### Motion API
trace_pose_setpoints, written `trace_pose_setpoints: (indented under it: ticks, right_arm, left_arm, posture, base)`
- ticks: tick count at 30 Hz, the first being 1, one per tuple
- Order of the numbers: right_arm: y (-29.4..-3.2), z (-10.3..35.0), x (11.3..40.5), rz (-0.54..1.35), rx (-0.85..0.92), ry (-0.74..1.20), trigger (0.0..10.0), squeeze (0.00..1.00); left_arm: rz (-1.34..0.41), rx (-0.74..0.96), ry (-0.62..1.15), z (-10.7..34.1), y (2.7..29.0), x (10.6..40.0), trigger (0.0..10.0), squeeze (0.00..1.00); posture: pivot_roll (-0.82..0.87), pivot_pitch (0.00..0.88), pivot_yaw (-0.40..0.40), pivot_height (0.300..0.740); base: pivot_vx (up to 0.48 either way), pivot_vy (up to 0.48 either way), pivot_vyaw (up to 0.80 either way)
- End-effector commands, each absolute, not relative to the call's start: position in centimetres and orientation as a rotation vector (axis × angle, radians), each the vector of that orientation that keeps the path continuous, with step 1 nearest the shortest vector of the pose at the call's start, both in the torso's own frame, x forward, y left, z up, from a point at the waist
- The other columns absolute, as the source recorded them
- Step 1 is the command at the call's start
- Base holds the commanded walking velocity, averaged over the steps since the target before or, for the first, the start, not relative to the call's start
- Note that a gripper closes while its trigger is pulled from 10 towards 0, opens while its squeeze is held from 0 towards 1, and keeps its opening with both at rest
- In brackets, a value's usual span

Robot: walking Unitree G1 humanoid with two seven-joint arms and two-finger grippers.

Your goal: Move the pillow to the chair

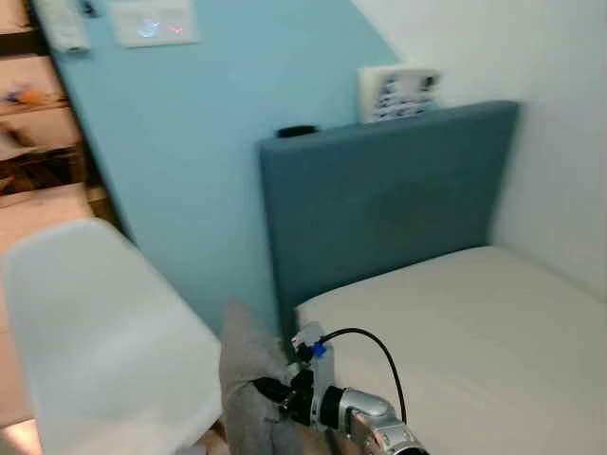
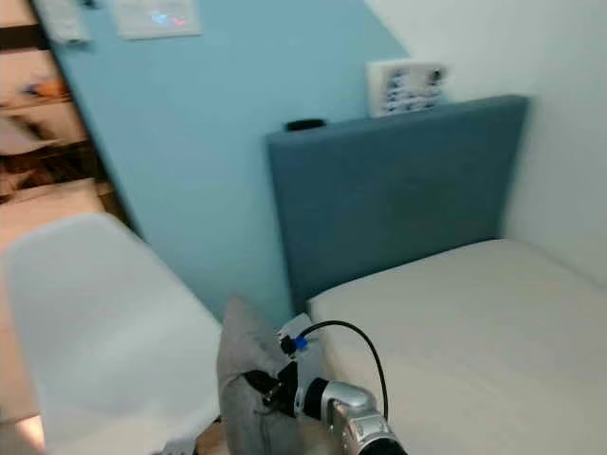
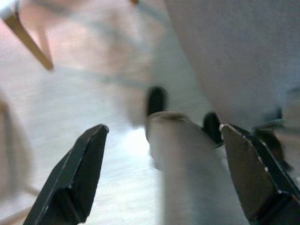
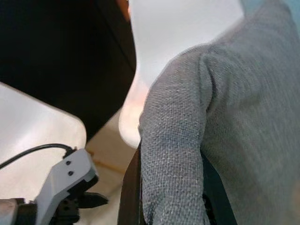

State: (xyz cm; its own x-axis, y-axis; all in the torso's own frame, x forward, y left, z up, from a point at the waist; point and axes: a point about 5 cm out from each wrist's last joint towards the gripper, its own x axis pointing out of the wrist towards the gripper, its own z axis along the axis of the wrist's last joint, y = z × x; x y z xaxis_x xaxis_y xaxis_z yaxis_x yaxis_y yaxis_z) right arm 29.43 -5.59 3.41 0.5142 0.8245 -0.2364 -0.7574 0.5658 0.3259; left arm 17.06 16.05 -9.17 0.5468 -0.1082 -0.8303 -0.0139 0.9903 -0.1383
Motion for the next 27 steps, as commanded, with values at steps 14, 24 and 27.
trace_pose_setpoints:
  ticks: [14, 24, 27]
  right_arm:
    - [-12.5, -4.4, 24.1, 0.589, 0.113, 0.758, 0.0, 0.00]
    - [-12.0, -6.3, 21.4, 0.602, 0.050, 0.873, 0.0, 0.00]
    - [-12.3, -6.2, 21.6, 0.588, 0.032, 0.870, 0.0, 0.00]
  left_arm:
    - [-0.090, -0.079, 1.005, -9.3, 16.4, 16.8, 10.0, 0.00]
    - [-0.095, -0.076, 1.010, -9.3, 16.3, 16.7, 10.0, 0.00]
    - [-0.098, -0.076, 1.011, -9.3, 16.2, 16.7, 10.0, 0.00]
  posture:
    - [-0.08, 0.000, 0.014, 0.740]
    - [-0.08, 0.000, 0.016, 0.740]
    - [-0.08, 0.000, 0.021, 0.740]
  base:
    - [0.000, 0.000, 0.80]
    - [0.000, 0.000, 0.80]
    - [0.000, 0.000, 0.80]
